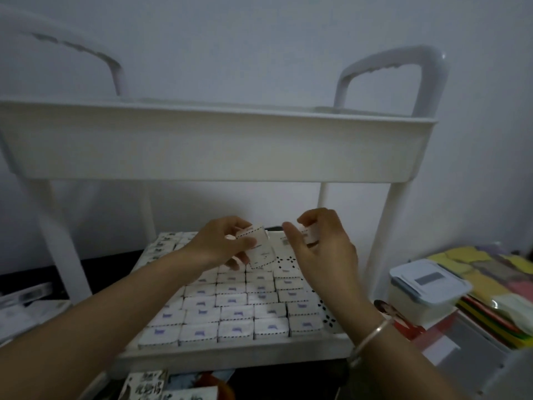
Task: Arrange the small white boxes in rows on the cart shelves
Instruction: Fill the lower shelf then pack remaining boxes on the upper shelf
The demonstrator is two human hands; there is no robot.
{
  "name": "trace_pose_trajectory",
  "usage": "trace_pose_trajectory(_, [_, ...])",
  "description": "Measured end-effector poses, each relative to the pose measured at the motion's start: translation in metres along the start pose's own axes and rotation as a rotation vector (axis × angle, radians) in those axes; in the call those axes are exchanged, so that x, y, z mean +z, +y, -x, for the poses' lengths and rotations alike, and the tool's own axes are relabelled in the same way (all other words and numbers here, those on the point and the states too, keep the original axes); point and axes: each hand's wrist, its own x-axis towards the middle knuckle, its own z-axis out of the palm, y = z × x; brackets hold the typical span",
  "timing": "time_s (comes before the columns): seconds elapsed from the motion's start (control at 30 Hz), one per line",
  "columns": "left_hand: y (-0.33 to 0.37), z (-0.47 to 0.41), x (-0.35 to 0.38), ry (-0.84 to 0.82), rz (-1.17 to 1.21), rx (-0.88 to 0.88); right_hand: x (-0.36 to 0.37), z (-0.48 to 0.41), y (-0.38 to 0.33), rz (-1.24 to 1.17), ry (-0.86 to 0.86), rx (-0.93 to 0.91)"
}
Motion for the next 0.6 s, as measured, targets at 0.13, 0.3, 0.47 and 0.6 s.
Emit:
trace_pose_trajectory(0.13, [-0.006, -0.005, -0.003, -0.032, 0.075, -0.014, 0.022, -0.011, 0.030, 0.006, -0.096, 0.212])
trace_pose_trajectory(0.3, [-0.007, -0.016, -0.001, -0.010, 0.024, 0.014, 0.039, -0.008, 0.048, -0.091, -0.167, 0.259])
trace_pose_trajectory(0.47, [-0.003, -0.032, 0.009, 0.153, -0.252, 0.146, 0.042, -0.002, 0.063, -0.217, -0.233, 0.330])
trace_pose_trajectory(0.6, [0.001, -0.043, 0.019, 0.025, -0.507, 0.263, 0.043, 0.004, 0.064, -0.193, -0.357, 0.278])
